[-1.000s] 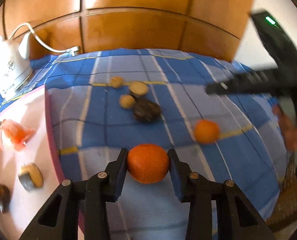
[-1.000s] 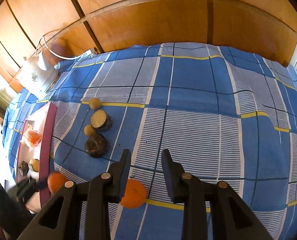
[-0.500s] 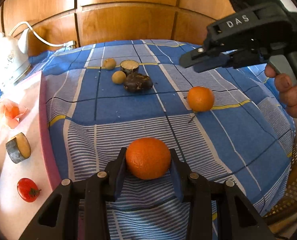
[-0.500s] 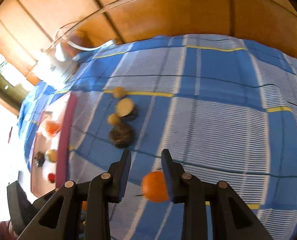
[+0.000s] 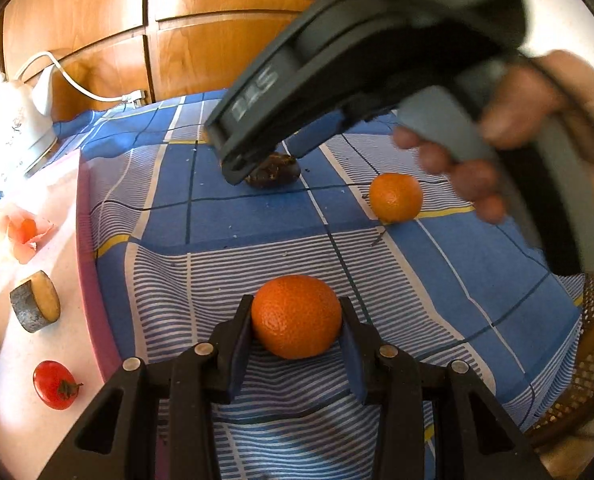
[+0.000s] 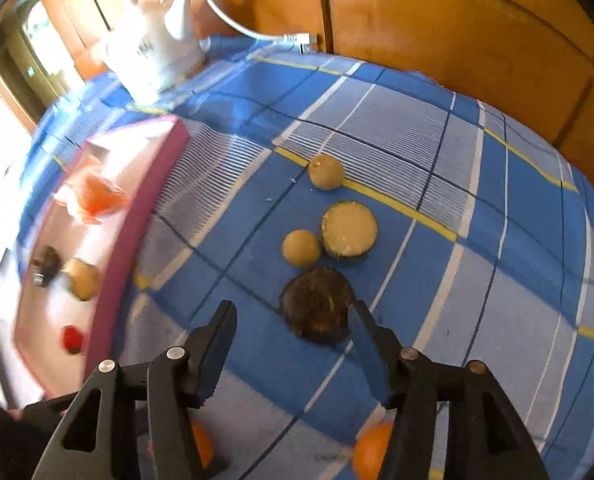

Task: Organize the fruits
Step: 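Grasp the dark brown round fruit beside the tray with the right gripper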

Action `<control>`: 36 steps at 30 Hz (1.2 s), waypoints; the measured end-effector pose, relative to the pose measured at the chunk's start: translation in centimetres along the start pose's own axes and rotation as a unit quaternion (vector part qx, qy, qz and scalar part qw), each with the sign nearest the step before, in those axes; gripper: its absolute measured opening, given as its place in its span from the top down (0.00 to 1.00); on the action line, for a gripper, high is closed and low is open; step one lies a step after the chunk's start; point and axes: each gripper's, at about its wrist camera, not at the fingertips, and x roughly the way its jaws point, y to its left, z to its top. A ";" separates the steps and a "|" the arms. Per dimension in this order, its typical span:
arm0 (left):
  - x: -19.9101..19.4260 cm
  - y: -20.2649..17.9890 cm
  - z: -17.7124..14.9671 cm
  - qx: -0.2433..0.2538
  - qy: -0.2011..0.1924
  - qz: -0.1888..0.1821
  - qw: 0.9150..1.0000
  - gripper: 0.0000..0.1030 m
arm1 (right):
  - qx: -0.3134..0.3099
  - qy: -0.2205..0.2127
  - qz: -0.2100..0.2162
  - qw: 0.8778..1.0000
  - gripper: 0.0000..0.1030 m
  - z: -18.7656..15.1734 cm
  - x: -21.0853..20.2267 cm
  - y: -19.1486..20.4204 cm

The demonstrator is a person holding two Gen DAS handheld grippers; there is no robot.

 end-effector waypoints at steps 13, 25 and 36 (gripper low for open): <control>0.0 0.0 -0.1 0.000 0.001 -0.002 1.000 0.61 | -0.062 0.049 -0.015 0.997 0.55 -3.8 -0.1 0.6; -1.0 -0.5 0.2 -0.006 0.009 -0.003 1.000 0.61 | -0.032 0.026 0.042 0.998 0.55 -5.5 -0.4 -2.3; -4.2 0.7 1.6 -0.036 -0.012 0.006 0.999 0.61 | -0.056 0.021 0.022 0.998 0.54 -5.2 0.1 -0.3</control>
